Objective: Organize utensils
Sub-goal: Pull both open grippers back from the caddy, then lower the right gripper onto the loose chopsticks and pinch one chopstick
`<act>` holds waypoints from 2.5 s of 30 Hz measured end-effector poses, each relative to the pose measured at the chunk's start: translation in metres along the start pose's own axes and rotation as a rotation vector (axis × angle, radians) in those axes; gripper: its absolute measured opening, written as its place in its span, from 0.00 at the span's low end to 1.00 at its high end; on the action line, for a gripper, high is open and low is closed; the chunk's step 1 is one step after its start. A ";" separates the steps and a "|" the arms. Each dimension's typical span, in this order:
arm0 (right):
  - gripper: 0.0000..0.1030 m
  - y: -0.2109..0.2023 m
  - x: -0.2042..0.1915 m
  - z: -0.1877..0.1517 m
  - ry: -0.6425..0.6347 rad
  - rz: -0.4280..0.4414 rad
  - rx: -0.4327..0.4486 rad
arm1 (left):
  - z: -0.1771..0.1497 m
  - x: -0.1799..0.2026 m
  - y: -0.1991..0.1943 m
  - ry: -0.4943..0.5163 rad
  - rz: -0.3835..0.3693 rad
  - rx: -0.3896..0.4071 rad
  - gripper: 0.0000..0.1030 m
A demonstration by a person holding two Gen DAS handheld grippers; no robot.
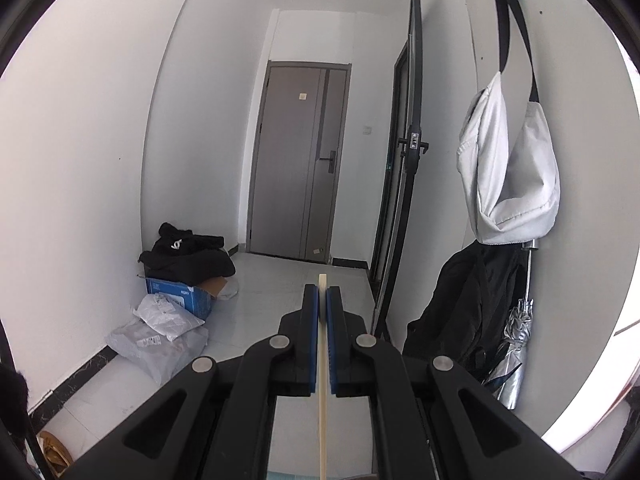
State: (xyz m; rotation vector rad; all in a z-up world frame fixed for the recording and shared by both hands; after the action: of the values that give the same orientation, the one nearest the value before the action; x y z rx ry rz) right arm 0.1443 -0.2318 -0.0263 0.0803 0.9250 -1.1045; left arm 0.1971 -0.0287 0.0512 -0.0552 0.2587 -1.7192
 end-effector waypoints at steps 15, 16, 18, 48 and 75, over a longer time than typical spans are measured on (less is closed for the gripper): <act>0.10 -0.006 0.001 -0.011 -0.031 -0.044 -0.001 | -0.017 0.003 -0.020 0.019 -0.131 -0.112 0.08; 0.11 -0.008 0.000 -0.012 -0.033 -0.050 0.001 | -0.017 0.001 -0.025 0.020 -0.139 -0.124 0.08; 0.17 -0.013 0.000 -0.014 -0.029 -0.058 0.006 | -0.017 0.000 -0.033 0.017 -0.144 -0.140 0.09; 0.72 -0.123 -0.029 -0.086 -0.100 -0.129 -0.004 | -0.083 -0.008 -0.168 -0.168 -0.115 -0.292 0.99; 0.75 -0.014 -0.009 -0.168 -0.314 -0.303 -0.407 | -0.173 -0.043 -0.154 -0.311 -0.112 -0.508 0.99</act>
State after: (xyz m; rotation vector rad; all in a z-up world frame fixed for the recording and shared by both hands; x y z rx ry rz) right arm 0.0311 -0.1511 -0.1229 -0.5694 0.8757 -1.1429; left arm 0.0236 0.0600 -0.0814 -0.7139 0.4602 -1.6892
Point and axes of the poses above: each gripper's, at about its wrist camera, not at the fingertips, and y roughly the way its jaws point, x to its right, z to its top, the point moved 4 cm from there along y, roughly the way its jaws point, and after that the axes turned 13 degrees about y, right-handed, at the moved point
